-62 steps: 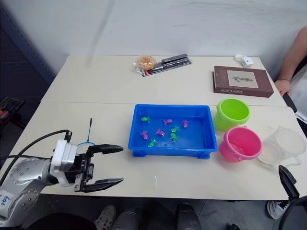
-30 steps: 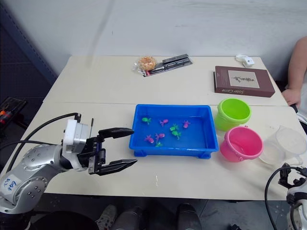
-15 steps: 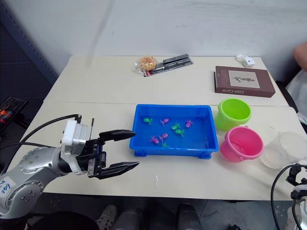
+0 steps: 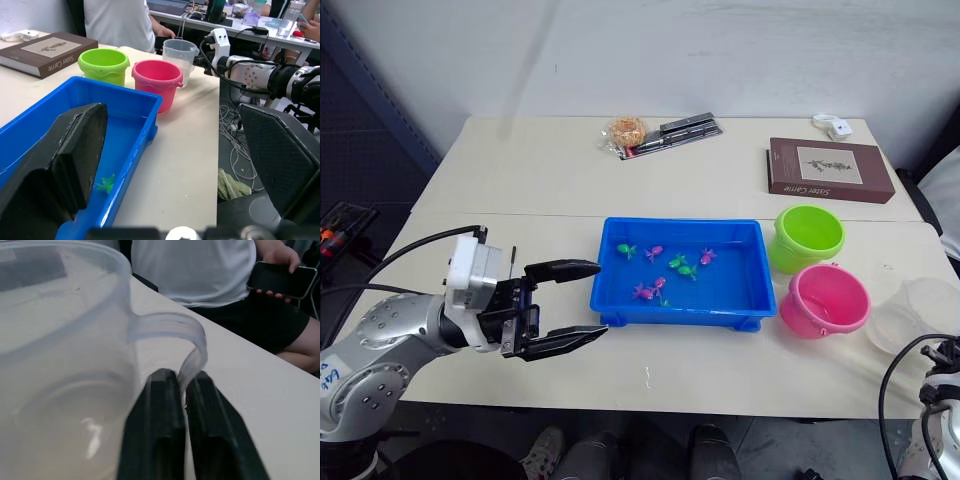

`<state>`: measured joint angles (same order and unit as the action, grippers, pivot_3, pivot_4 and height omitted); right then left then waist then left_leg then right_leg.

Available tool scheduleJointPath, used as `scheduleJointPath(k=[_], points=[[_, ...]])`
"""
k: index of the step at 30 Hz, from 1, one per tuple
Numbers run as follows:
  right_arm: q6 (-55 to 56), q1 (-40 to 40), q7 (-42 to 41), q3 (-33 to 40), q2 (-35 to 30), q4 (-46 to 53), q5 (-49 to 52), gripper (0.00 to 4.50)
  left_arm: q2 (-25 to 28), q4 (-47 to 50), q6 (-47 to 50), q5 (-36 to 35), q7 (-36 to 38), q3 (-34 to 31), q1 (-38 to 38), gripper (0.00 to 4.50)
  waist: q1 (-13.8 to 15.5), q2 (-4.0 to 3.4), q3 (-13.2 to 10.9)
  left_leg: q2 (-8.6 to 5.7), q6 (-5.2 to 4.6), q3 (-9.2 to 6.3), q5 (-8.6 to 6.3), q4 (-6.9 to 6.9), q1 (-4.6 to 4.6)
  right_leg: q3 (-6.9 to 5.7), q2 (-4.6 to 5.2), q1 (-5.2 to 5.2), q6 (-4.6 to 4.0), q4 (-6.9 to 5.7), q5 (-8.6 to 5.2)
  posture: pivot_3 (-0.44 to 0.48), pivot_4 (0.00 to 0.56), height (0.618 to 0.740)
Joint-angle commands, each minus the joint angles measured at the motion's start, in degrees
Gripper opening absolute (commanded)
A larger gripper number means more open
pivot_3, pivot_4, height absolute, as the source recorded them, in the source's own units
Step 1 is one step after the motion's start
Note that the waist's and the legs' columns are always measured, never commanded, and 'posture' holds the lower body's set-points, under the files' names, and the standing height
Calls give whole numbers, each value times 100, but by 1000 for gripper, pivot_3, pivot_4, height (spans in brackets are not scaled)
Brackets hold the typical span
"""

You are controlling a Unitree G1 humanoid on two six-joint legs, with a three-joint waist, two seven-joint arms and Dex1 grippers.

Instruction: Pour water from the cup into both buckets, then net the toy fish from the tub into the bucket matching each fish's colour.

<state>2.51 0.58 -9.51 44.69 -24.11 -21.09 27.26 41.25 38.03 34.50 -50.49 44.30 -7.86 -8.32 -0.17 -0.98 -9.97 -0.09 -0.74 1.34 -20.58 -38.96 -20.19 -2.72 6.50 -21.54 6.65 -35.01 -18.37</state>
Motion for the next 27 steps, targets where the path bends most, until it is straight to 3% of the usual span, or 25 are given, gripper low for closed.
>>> scheduleJointPath(k=[1,15,21,27], points=[[205,117,-55,187,-15,238,161,49,-37,201,-40,-77,-11,23,-11,4500,4,0,0,0,0,-2,0,0,0,-1,2,0,0,0,0,0,150,738],[-45,904,-414,246,-517,1968,150,49,-501,-435,-353,390,187,498,-470,4500,7,-27,-5,-4,-1,3,1,2,0,2,-4,-1,3,0,1,0,150,738],[-259,1488,-763,246,-1234,2738,-332,49,-696,-977,-616,628,614,756,-699,4500,11,-29,-11,-4,-2,3,1,5,0,1,-10,-1,3,3,2,0,150,738],[-198,1534,-777,77,-1498,3317,-962,49,-946,-1324,-858,836,858,961,-830,4500,13,-29,-11,-4,-1,4,1,5,-1,1,-13,-2,4,4,2,0,150,738]])
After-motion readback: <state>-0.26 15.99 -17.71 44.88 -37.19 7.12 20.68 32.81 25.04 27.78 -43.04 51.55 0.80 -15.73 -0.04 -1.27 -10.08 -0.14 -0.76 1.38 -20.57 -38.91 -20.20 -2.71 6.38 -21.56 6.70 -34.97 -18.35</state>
